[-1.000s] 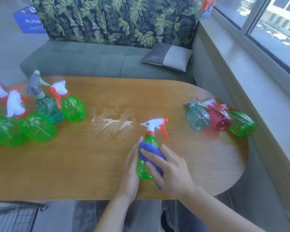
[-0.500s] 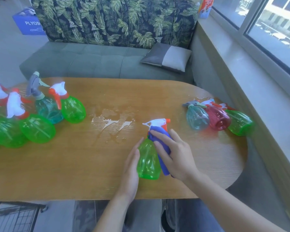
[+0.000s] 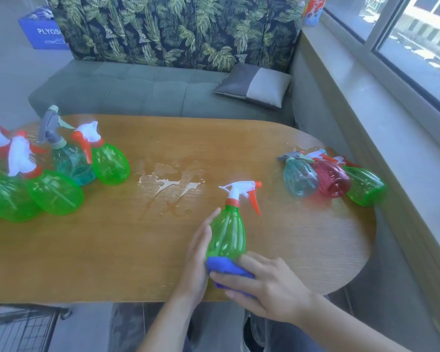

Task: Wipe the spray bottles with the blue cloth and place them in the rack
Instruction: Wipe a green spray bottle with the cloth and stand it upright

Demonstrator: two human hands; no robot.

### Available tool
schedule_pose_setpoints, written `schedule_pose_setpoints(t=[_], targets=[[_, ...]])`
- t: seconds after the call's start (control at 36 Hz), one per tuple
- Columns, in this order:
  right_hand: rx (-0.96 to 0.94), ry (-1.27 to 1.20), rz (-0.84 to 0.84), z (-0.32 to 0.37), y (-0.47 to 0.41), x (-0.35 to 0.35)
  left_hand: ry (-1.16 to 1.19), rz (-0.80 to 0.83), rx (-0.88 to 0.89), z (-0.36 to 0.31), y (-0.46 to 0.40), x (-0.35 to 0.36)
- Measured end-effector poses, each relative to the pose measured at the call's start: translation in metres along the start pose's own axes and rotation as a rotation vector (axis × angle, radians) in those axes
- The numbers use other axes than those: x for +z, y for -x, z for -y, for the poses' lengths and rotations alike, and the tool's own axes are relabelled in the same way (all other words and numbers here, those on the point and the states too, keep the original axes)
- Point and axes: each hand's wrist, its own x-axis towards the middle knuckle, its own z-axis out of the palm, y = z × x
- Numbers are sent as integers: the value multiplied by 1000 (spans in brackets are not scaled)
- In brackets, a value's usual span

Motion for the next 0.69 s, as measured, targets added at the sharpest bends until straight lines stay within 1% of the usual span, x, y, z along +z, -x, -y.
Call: schedule_pose_setpoints(t=[0.06, 0.14, 0.19, 0.28, 0.36, 0.5, 0.56, 0.64, 0.69], targets=[[169, -107, -107, -4, -7, -2, -25, -26, 16, 2, 0, 0], [502, -236, -258, -12, -29, -6, -47, -13, 12, 2, 2, 1], [645, -277, -265, -17, -44, -3, -39, 14, -1, 1, 1, 1], [738, -339, -232, -15, -54, 6, -38, 8, 1, 2, -1, 1], [688, -295, -227, -7, -48, 12, -37, -8, 3, 4, -2, -1], [437, -161, -227, 4, -30, 12, -34, -29, -6, 4, -3, -4], [326, -130, -192, 7, -20, 13, -48, -35, -10, 2, -2, -2], [153, -59, -90, 13, -11, 13, -24, -42, -24, -2, -1, -1], [89, -15, -54, 16, -9, 14, 13, -40, -32, -3, 0, -1]])
